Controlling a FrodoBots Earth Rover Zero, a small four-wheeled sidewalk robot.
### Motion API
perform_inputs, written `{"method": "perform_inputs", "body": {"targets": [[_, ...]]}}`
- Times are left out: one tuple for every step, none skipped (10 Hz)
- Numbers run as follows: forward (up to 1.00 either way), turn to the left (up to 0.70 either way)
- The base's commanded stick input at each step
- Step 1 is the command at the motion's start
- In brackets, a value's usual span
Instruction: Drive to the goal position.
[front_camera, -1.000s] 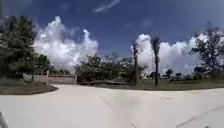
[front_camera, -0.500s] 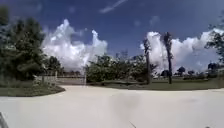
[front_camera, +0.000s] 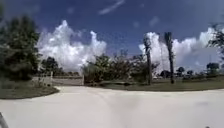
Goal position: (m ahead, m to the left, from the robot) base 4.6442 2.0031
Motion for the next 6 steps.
{"method": "perform_inputs", "body": {"targets": [[0.85,0.34],[0.85,0.34],[0.85,0.34],[0.85,0.34],[0.85,0.34],[0.85,0.34]]}}
